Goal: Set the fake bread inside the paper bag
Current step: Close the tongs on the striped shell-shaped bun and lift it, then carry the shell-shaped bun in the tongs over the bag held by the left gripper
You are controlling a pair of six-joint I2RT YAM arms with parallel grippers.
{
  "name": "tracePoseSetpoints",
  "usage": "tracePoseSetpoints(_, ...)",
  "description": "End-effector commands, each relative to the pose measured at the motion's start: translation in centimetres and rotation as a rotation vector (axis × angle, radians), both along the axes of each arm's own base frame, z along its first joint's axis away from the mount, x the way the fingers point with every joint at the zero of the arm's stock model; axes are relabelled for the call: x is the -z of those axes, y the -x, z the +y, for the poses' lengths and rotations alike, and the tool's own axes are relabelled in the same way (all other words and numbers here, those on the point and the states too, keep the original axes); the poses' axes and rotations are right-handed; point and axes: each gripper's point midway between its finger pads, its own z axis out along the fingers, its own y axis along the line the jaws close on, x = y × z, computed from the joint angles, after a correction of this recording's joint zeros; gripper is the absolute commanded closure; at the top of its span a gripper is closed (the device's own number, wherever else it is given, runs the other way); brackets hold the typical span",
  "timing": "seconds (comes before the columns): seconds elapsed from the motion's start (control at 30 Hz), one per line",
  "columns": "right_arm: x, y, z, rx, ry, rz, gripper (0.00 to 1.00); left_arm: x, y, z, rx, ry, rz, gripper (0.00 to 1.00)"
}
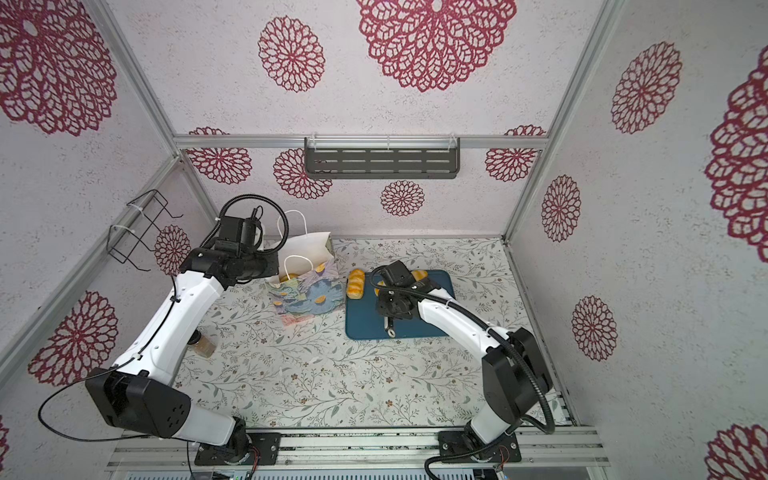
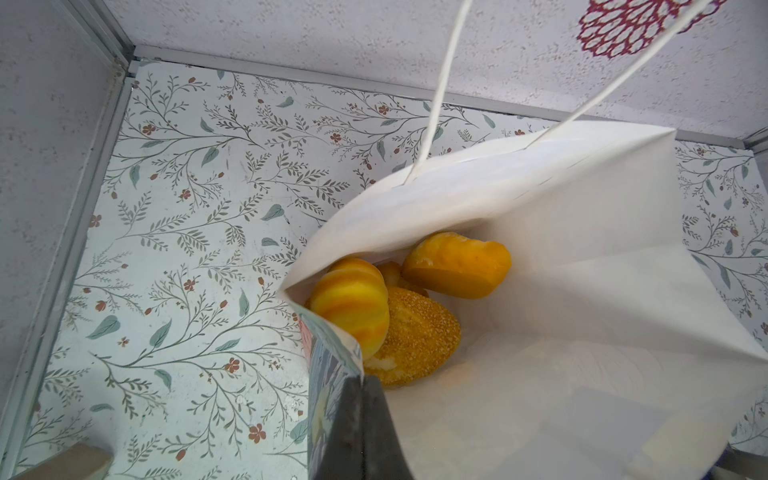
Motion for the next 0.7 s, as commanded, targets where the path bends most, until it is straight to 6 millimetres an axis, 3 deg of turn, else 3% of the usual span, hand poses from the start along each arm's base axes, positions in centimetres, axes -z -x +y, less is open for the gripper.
tracePoseSetpoints(0.0,-4.9,-0.8,0.8,-0.009,-0.127,-0.150,0.87,0.0,0.4,-0.4,0.011,-0.003,0.001,1.00)
tracePoseSetpoints(0.37,-7.3,-0.3,1.0,-0.034,-0.192,-0.220,0.90,0.3,0.3,-0.2,0.002,-0.017,0.006,1.00)
tracePoseSetpoints(0.67,-9.6,-1.2,1.7,-0.066,-0.222,-0.302,0.93,0.0,0.5,0.0,-0.001,-0.024,-0.003,1.00)
